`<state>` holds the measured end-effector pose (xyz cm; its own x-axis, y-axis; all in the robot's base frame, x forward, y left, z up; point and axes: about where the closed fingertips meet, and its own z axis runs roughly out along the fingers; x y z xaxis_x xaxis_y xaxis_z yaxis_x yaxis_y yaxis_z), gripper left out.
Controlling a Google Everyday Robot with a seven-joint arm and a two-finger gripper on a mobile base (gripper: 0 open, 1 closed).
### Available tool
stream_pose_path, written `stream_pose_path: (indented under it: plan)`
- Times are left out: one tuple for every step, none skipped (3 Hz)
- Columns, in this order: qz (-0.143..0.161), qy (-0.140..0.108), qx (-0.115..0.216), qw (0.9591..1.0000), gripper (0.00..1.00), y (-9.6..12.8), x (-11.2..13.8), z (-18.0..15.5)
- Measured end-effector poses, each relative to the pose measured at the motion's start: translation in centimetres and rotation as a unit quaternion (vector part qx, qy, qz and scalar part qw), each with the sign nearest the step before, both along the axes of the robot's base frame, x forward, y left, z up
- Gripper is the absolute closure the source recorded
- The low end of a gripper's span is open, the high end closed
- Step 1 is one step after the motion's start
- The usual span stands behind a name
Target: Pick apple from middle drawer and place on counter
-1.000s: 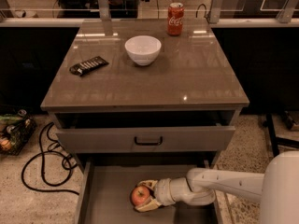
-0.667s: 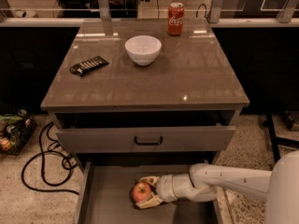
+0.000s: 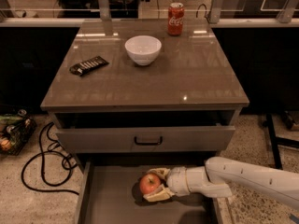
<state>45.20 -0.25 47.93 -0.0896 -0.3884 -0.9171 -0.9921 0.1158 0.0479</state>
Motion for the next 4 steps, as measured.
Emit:
stream_pose_path:
  plan:
    - [-0.017,0.002,0.020,0.9996,1.00,-2.1,-1.5,3.7]
    - [-0.039,-0.003,0.023,0.9990,1.00,-3.8,-3.9,7.3]
    - [-0.059,-0.014,0.018,0.9980,1.00,-5.2,-6.3,11.1]
    - [-0.079,-0.018,0.017,0.9965,1.00,-6.5,-7.1,14.3]
